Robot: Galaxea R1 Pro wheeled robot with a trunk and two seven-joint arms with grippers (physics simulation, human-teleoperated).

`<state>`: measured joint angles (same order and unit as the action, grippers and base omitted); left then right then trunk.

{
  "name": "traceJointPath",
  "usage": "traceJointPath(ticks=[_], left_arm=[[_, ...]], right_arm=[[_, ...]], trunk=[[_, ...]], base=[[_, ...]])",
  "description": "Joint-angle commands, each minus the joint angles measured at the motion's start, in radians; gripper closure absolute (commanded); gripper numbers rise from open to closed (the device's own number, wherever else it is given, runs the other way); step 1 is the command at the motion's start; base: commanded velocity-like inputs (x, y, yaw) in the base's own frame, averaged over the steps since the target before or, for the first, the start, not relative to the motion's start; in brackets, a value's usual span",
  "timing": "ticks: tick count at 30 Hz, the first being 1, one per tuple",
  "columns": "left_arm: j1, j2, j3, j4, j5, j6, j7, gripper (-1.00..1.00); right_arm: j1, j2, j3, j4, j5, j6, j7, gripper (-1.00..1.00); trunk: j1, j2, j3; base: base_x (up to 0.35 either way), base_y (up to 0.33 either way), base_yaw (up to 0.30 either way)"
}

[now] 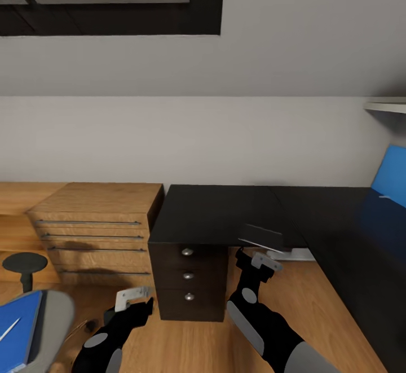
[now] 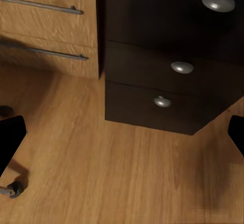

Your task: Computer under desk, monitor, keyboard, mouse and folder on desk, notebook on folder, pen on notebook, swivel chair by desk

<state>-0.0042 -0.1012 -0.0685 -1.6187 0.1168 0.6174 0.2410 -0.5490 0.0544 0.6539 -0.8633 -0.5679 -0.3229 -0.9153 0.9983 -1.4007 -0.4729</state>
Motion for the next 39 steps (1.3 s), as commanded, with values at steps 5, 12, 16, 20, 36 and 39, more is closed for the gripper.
traceJointPath(ticks=[5,12,16,20,36,39], left_arm=[[0.0,0.001,-0.003,0.0,0.009,-0.064,0.007,-1.0],[0.0,0.001,-0.004,0.0,0.009,-0.077,0.006,-1.0],[0.0,0.002,-0.004,-0.001,0.009,-0.08,0.006,-1.0],[0.0,0.002,-0.004,-0.001,0.008,-0.082,0.008,-1.0],[0.0,0.002,-0.004,-0.001,0.008,-0.084,0.008,-1.0],[0.0,0.002,-0.004,-0.001,0.007,-0.084,0.008,-1.0]], right_arm=[[0.002,-0.001,0.004,-0.001,-0.008,-0.005,-0.004,-1.0],[0.008,-0.001,0.005,-0.002,-0.006,-0.005,-0.004,-1.0],[0.014,-0.001,0.006,-0.003,-0.001,-0.005,-0.004,-1.0],[0.017,-0.001,0.005,-0.006,0.003,-0.005,-0.004,-1.0],[0.029,-0.002,0.068,-0.022,0.018,-0.009,-0.003,-1.0],[0.03,-0.003,0.069,-0.026,0.018,-0.009,-0.004,-1.0]], trunk=[[0.0,-0.001,-0.001],[0.0,-0.001,-0.002],[0.0,-0.001,-0.003],[0.0,-0.001,-0.004],[0.0,-0.001,-0.005],[0.0,-0.001,-0.005]], base=[[0.0,0.0,0.273],[0.0,0.0,0.276],[0.0,0.0,0.276],[0.0,0.0,0.196],[0.0,0.0,0.018],[0.0,0.0,0.0]])
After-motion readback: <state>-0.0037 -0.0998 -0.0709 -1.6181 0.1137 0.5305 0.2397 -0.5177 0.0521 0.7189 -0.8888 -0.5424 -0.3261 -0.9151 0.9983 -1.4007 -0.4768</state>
